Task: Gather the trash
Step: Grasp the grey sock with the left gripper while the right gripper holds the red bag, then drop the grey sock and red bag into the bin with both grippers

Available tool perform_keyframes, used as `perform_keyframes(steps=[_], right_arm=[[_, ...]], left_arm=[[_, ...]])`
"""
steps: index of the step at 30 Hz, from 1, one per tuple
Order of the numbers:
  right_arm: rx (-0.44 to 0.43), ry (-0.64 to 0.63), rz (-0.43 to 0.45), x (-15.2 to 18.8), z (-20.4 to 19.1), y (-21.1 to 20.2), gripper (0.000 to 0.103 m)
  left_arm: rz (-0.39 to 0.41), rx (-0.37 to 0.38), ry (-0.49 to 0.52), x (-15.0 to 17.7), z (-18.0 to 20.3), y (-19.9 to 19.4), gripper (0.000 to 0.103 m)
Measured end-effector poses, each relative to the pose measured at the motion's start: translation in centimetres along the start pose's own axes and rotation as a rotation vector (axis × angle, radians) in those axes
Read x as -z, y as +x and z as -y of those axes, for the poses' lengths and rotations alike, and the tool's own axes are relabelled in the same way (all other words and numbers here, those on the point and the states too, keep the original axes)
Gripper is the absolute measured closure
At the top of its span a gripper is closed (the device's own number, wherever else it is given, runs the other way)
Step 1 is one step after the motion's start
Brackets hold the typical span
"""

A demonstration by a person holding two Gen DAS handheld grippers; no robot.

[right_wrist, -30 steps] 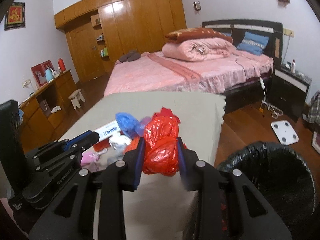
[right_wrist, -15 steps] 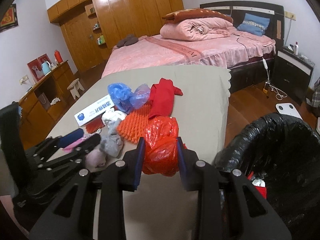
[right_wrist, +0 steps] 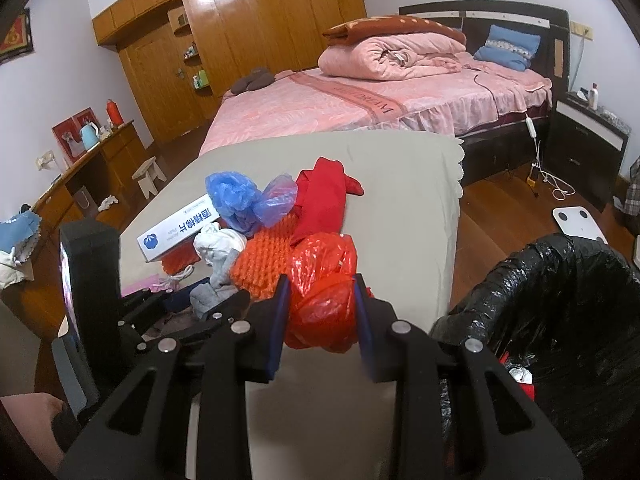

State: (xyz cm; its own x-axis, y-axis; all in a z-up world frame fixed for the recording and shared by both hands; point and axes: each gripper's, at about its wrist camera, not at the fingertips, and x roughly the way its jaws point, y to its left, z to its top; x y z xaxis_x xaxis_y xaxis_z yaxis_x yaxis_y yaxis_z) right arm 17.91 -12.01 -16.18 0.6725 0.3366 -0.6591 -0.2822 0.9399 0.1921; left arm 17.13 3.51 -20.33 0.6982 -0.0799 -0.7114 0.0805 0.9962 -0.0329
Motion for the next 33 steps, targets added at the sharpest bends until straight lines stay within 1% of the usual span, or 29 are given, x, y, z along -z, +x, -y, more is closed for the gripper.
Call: perform_keyframes(steps=[3, 7, 15, 20, 24, 33], right_arm=[[-0.001, 0.005, 0.009, -0.2, 0.1, -0.4, 0.073], [-0.002, 0.007, 0.036, -0.6, 0.3, -1.7, 0.073], [-0.001, 0.015, 0.104, -1.6, 0.9, -5.1, 0.073], [0.027, 0.028, 0.140, -1.7, 2.3, -7.8, 0.073], [0.062, 0.048, 0.162, -1.4, 3.9, -10.0, 0.073], [0.181, 0.112, 0.173, 0.7, 8.9, -13.9, 0.073]], left_arm=[[0.056, 0.007, -0.021, -0.6, -0.2, -1.8, 0.065], [0.141, 0.023, -0.018, -2.0, -0.3, -4.9, 0.065], [0.246, 0.055, 0.009, -4.2, 1.4, -9.5, 0.065], [0.276, 0.090, 0.030, -4.9, 3.5, -11.3, 0.065], [0.289, 0.136, 0.056, -5.2, 5.7, -12.0, 0.065], [0.280, 0.264, 0.122, -5.5, 12.2, -11.8, 0.065]])
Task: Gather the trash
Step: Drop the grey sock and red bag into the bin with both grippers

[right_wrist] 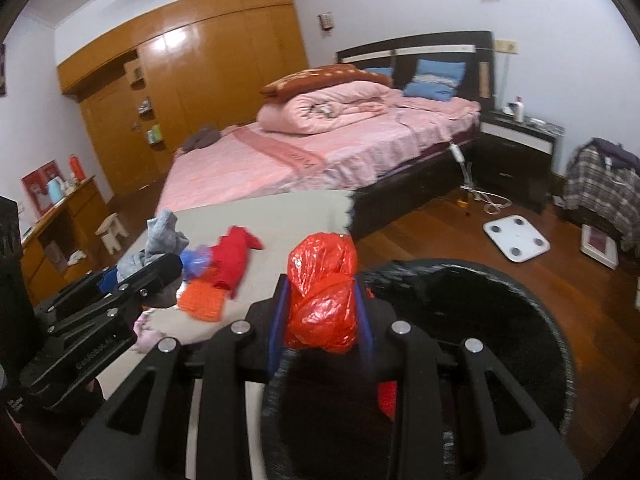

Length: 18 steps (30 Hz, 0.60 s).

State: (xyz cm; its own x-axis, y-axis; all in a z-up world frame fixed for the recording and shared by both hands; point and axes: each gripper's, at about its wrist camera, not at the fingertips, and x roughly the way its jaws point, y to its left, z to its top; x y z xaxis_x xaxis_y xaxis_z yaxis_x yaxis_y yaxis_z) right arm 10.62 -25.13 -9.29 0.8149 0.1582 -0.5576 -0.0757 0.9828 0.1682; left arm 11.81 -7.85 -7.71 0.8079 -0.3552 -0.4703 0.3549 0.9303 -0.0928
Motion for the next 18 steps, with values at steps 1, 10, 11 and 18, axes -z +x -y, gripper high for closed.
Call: perform_keyframes(steps=[1, 10, 11, 18], right_arm=[[0.015, 0.008, -0.001, 0.2, 0.7, -0.2, 0.073], [0.136, 0.066, -0.017, 2.2, 6.0, -1.7, 0.073], [0.146, 0.071, -0.016, 2.4, 6.5, -1.8, 0.073], [0.201, 0.101, -0.024, 3.6, 8.7, -2.0, 0.070]], left_arm=[[-0.002, 0.014, 0.003, 0.1, 0.7, 0.1, 0.065], [-0.043, 0.121, 0.040, 0.3, 6.2, 3.4, 0.065], [-0.049, 0.132, 0.044, 0.3, 6.7, 3.7, 0.065], [-0.078, 0.182, 0.069, 0.7, 8.8, 5.2, 0.062]])
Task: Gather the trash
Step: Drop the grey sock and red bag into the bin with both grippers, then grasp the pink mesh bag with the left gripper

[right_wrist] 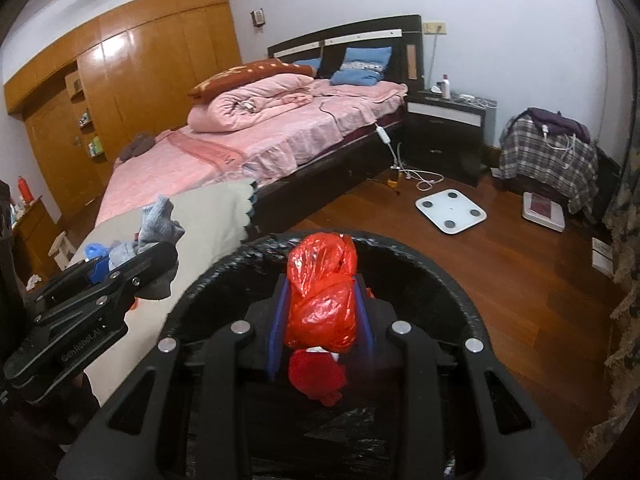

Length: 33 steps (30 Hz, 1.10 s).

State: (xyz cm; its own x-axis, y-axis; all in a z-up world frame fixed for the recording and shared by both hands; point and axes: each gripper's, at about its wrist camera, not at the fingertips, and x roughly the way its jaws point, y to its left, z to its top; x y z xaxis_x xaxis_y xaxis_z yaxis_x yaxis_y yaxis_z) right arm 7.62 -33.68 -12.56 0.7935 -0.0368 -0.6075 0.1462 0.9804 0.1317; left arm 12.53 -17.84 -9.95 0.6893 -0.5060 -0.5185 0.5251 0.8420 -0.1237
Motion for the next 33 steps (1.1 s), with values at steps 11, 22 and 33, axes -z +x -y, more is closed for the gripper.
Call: perform_keyframes(steps=[11, 22, 33], right_arm=[[0.071, 0.024, 0.060, -0.2, 0.0, -0.7, 0.009], [-0.062, -0.054, 0.051, -1.0, -7.6, 0.8, 0.007], [-0.230, -0.174, -0.004, 0.4, -19.4, 3.2, 0.007]], left_arm=[[0.038, -0.086, -0.006, -0.1, -2.7, -2.1, 0.027], [0.028, -0.298, -0.082, 2.2, -11.2, -7.7, 0.022], [0.007, -0.503, -0.169, 6.1, -20.2, -13.4, 0.021]])
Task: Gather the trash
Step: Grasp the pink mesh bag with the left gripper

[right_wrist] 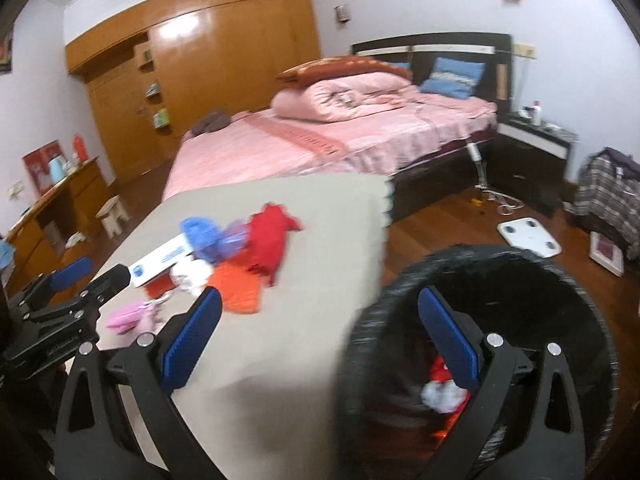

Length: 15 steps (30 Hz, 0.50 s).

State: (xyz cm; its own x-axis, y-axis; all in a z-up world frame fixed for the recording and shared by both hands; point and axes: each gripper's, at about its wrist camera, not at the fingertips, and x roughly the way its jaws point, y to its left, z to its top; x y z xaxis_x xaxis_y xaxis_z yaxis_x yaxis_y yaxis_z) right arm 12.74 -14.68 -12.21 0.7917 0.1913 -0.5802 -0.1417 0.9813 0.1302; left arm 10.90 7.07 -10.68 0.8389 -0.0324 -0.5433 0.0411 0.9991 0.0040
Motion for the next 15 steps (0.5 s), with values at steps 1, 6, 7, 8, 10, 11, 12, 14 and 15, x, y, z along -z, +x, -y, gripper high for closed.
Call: perform_keyframes(steps=[1, 6, 7, 8, 10, 11, 12, 14, 15], right_arm=[[-0.010, -0.009, -0.007, 0.2, -0.8, 0.4, 0.007], [-0.063, -0.042, -0.039, 0.9, -4.7, 2.5, 0.007], [-0.070, -0.049, -0.045, 1.1, -5.5, 3.0, 0.007], [-0.074, -0.056, -0.049, 1.2, -6.0, 3.3, 0.007], [-0.079, -0.068, -0.061, 1.6, -7.1, 4.3, 0.007], [-0.081, -0.069, -0.068, 1.8, -7.4, 4.6, 0.007], [-0.084, -0.070, -0.077, 2.0, -7.9, 5.1, 0.007], [-0.089, -0.076, -0.086, 2.4, -8.6, 5.8, 0.007], [-0.090, -0.084, -0.097, 2.6, -9.2, 6.4, 0.007]], left_arm=[[-0.008, -0.017, -0.010, 0.4, -1.2, 0.1, 0.021], [-0.039, -0.091, -0.048, 1.9, -5.6, 0.4, 0.021], [-0.045, -0.101, -0.057, 2.4, -6.4, 0.5, 0.021], [-0.052, -0.110, -0.063, 2.6, -7.0, 0.7, 0.021], [-0.068, -0.128, -0.073, 3.3, -8.3, 1.1, 0.021], [-0.075, -0.134, -0.078, 3.6, -8.7, 1.4, 0.021], [-0.083, -0.139, -0.084, 3.8, -9.1, 1.6, 0.021], [-0.098, -0.147, -0.092, 4.4, -10.0, 2.1, 0.021], [-0.105, -0.150, -0.095, 4.6, -10.5, 2.4, 0.021]])
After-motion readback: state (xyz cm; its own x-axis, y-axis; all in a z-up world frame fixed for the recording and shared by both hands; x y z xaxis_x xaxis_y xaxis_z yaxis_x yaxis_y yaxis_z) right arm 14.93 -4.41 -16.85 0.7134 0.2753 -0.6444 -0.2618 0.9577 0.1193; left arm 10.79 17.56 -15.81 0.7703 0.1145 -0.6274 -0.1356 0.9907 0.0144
